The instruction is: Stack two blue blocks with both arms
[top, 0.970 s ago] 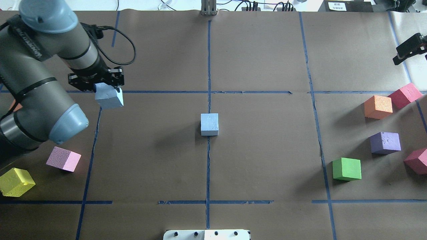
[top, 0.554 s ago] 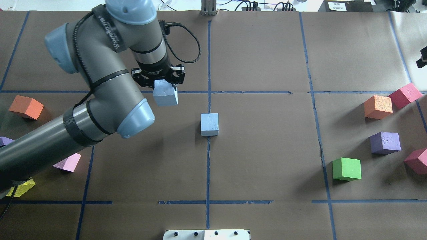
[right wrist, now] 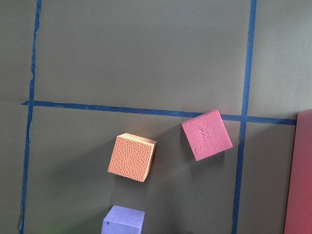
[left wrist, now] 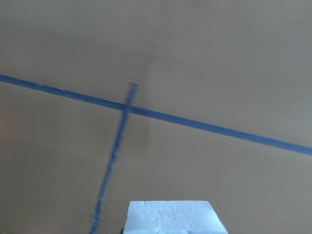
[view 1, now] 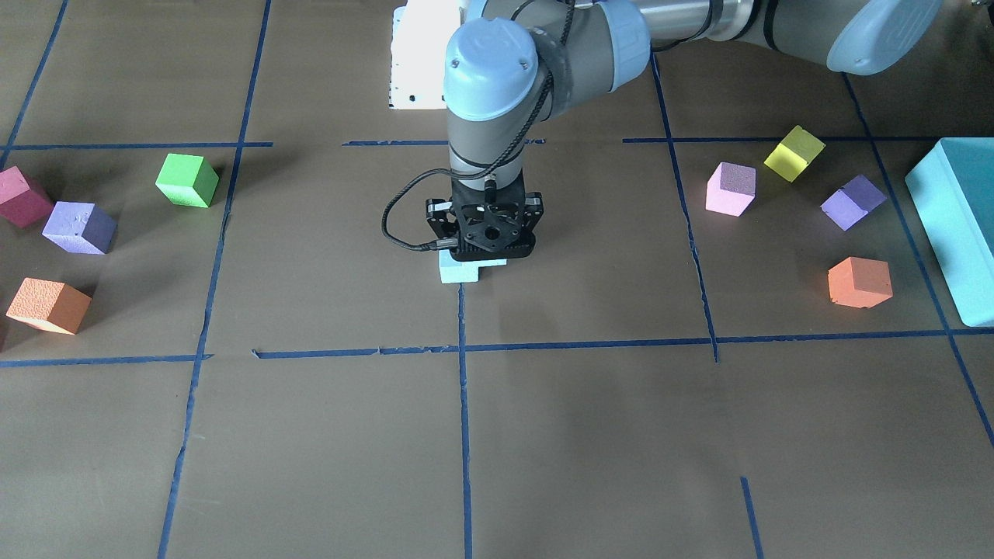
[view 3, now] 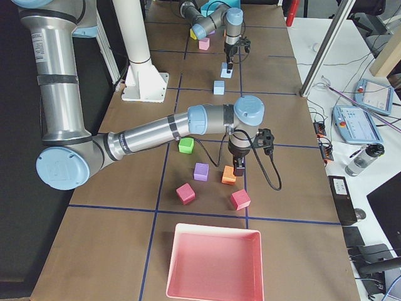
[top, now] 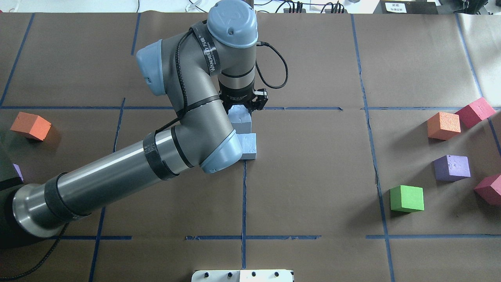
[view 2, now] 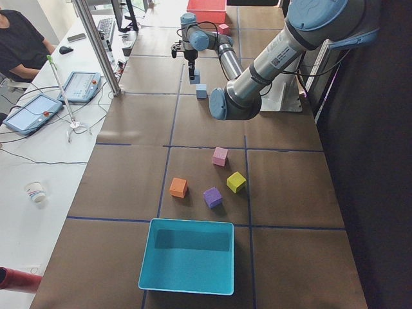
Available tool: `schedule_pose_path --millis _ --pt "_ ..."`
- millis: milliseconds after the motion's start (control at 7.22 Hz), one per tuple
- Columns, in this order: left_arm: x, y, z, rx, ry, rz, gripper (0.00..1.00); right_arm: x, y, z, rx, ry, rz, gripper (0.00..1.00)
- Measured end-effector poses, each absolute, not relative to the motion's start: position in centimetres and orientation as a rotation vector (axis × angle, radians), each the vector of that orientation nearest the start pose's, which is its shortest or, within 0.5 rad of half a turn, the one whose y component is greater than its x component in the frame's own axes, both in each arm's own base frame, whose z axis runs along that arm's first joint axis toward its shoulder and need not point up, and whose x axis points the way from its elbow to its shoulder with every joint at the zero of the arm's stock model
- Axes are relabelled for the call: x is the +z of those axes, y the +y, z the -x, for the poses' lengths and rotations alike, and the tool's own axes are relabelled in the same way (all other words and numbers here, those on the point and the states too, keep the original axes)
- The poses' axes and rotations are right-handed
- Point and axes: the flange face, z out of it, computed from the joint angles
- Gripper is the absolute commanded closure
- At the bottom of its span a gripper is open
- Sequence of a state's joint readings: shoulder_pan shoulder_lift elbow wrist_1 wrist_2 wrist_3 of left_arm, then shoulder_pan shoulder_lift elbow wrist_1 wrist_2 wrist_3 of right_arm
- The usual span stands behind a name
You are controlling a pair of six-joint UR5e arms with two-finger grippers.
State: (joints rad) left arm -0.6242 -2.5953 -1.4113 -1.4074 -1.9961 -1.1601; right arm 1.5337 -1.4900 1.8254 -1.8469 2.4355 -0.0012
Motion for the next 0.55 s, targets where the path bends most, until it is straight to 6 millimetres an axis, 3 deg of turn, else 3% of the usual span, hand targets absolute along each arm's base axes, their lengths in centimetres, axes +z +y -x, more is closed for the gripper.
schedule_pose_path --millis 277,554 --pt "9.5 -50.4 -57.8 -0.036 0.803 0.024 0.94 52.4 -50.6 -4.6 -0.055 -0.882 -0.037 0.0" --pt "10.0 -49.9 -58.7 -0.026 0.797 0.033 0.91 52.4 -50.5 -4.7 -0.055 -0.885 -0.038 0.0"
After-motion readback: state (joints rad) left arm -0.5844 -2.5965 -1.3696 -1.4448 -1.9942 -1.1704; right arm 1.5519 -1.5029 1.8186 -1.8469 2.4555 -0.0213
